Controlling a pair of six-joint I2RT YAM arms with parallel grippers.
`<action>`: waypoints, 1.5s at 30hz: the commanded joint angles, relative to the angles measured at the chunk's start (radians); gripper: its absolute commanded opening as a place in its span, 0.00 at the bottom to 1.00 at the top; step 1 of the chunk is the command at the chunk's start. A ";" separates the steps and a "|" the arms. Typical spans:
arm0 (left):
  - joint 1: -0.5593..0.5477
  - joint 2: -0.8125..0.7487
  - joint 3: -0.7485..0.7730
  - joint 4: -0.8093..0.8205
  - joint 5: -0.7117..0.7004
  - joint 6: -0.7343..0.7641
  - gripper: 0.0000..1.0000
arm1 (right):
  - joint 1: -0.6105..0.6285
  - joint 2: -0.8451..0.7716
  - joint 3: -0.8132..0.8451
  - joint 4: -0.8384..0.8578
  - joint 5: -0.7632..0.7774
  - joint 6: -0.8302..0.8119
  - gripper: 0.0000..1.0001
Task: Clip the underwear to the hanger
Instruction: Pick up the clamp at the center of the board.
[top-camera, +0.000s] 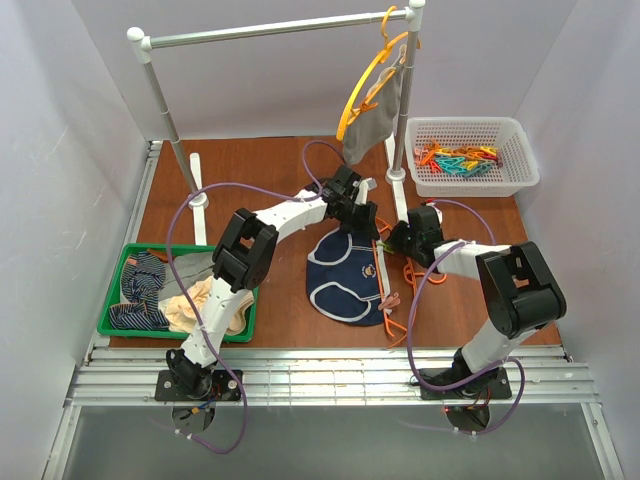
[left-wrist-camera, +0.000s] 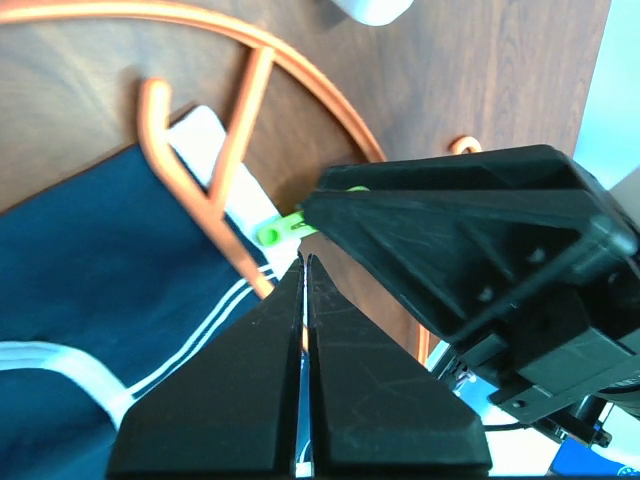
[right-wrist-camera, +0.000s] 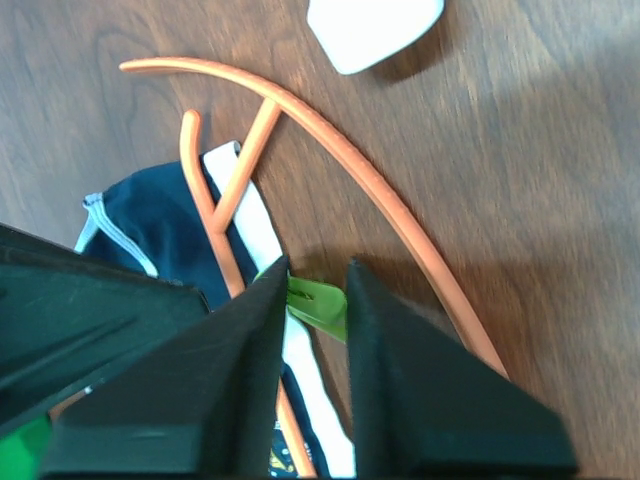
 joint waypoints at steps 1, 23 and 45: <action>-0.021 -0.063 0.029 0.007 0.025 -0.012 0.00 | -0.001 0.031 -0.016 -0.013 0.016 0.002 0.17; -0.029 -0.221 -0.253 -0.054 -0.279 0.073 0.00 | 0.002 0.004 -0.032 0.082 0.024 -0.064 0.01; -0.006 -0.167 -0.370 -0.022 -0.334 0.082 0.00 | 0.002 -0.162 -0.074 0.112 0.148 -0.104 0.01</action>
